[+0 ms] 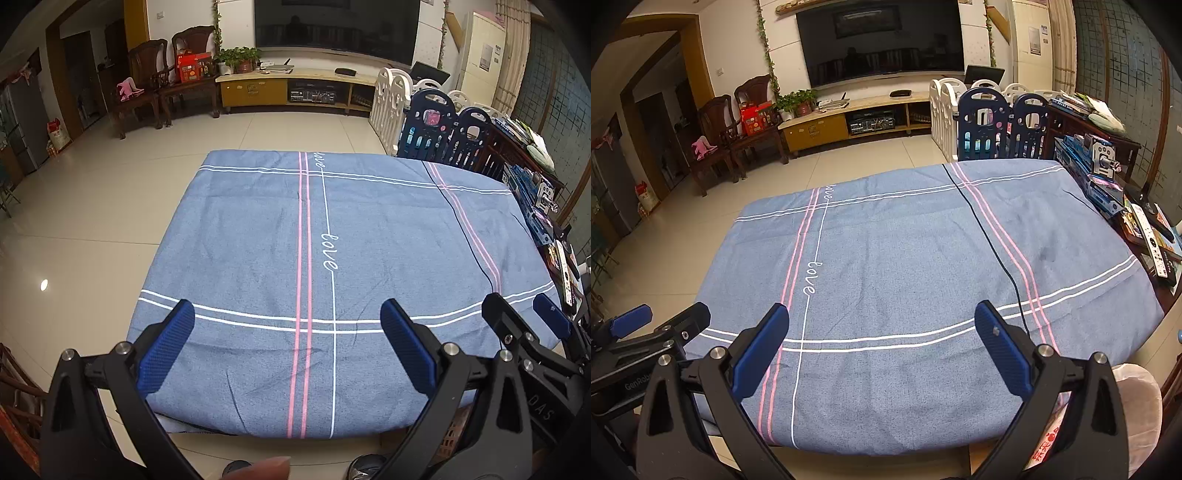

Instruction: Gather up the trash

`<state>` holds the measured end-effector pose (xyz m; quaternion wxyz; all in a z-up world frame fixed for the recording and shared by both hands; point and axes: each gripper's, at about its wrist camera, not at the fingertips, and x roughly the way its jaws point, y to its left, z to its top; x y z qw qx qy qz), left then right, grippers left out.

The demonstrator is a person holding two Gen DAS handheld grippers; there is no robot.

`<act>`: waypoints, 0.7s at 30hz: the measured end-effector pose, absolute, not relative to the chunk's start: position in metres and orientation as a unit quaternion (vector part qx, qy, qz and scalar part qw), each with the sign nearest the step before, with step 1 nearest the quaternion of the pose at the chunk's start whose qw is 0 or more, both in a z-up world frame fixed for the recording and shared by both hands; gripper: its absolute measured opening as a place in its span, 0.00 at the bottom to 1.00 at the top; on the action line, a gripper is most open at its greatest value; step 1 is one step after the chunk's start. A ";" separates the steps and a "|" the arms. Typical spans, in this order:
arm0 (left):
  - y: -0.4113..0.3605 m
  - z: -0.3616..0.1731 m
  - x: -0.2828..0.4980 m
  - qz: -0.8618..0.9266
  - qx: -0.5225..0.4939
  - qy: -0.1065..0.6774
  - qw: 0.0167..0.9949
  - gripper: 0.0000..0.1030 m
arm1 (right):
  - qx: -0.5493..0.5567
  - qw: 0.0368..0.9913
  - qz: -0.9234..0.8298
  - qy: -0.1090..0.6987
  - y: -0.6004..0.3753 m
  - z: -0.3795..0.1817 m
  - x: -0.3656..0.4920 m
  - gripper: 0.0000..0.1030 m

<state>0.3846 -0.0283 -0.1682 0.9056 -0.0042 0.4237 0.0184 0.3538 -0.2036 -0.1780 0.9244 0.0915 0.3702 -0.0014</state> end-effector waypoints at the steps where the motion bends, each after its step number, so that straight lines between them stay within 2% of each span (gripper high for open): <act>1: -0.029 -0.168 0.385 0.018 -0.004 0.424 0.906 0.97 | 0.092 0.924 -0.002 0.370 -0.203 -0.178 0.354 0.96; 21: -0.030 -0.170 0.387 0.022 -0.002 0.429 0.903 0.97 | 0.089 0.924 -0.002 0.371 -0.203 -0.176 0.354 0.96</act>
